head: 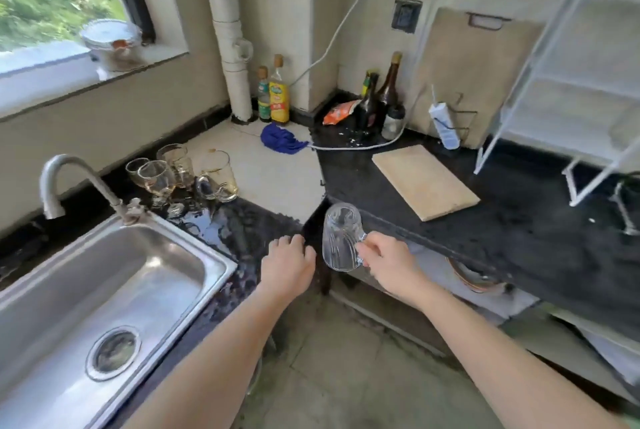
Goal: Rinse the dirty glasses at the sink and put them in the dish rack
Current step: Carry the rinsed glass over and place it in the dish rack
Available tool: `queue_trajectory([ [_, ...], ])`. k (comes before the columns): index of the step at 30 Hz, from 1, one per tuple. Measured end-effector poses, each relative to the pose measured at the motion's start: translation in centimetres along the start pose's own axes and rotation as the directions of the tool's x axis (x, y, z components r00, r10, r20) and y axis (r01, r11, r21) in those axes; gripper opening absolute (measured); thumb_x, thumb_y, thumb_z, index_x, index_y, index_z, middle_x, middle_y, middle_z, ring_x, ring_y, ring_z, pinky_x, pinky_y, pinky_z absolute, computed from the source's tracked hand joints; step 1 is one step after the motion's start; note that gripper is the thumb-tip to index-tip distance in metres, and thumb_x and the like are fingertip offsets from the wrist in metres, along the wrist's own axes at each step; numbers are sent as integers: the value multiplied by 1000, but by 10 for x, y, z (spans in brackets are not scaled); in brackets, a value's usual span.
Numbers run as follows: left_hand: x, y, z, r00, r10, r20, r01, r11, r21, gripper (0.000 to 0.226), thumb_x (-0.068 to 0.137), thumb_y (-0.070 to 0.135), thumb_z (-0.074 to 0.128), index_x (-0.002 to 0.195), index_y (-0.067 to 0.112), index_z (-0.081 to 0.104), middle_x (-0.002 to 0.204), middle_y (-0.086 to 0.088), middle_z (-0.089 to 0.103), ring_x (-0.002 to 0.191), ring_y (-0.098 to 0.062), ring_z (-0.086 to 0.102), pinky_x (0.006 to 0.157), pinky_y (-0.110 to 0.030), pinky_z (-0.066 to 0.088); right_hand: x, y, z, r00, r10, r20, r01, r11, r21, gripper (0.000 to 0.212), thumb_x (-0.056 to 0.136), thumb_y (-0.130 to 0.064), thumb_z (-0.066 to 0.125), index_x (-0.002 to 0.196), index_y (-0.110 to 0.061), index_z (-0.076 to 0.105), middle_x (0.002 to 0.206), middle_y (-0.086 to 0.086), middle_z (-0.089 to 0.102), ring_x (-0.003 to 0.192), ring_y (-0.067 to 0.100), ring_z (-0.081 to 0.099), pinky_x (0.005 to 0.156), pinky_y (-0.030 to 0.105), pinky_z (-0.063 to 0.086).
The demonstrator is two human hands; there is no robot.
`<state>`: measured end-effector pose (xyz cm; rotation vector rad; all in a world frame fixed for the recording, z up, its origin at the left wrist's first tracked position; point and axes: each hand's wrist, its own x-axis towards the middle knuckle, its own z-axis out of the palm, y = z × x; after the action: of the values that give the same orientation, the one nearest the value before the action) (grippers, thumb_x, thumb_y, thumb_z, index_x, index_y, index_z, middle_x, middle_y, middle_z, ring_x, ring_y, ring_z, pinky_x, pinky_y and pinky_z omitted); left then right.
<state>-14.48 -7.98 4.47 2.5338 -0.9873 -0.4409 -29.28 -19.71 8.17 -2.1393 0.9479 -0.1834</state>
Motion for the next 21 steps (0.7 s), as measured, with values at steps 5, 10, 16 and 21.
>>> queue_trajectory([
  [5, 8, 107, 59, 971, 206, 121, -208, 978, -2, 35, 95, 32, 36, 119, 13, 54, 129, -10, 52, 124, -30, 41, 96, -43, 43, -39, 83, -78, 985, 124, -118, -131, 990, -57, 31, 99, -36, 46, 82, -12, 55, 75, -5, 57, 75, 16, 54, 57, 25, 34],
  [10, -5, 231, 125, 907, 335, 254, -343, 939, -14, 35, 98, 28, 33, 125, 12, 49, 136, -11, 47, 128, -30, 37, 100, -42, 39, -81, 176, -157, 947, 240, -215, -254, 967, -39, 32, 99, -35, 46, 85, -7, 55, 77, 0, 58, 73, 18, 54, 60, 29, 36],
  [16, -23, 355, 192, 836, 440, 329, -453, 891, -39, 40, 98, 28, 33, 134, 14, 44, 141, -9, 44, 132, -29, 33, 102, -42, 38, -125, 271, -235, 854, 370, -365, -384, 923, 36, 33, 95, -38, 50, 80, -8, 55, 76, 8, 66, 68, 26, 63, 68, 35, 50],
  [21, -38, 438, 240, 756, 510, 410, -559, 829, -1, 41, 99, 29, 33, 137, 15, 42, 142, -7, 43, 132, -28, 33, 102, -42, 38, -160, 335, -289, 756, 473, -452, -469, 874, 129, 38, 94, -38, 51, 79, -3, 53, 73, 10, 65, 71, 28, 61, 64, 33, 45],
])
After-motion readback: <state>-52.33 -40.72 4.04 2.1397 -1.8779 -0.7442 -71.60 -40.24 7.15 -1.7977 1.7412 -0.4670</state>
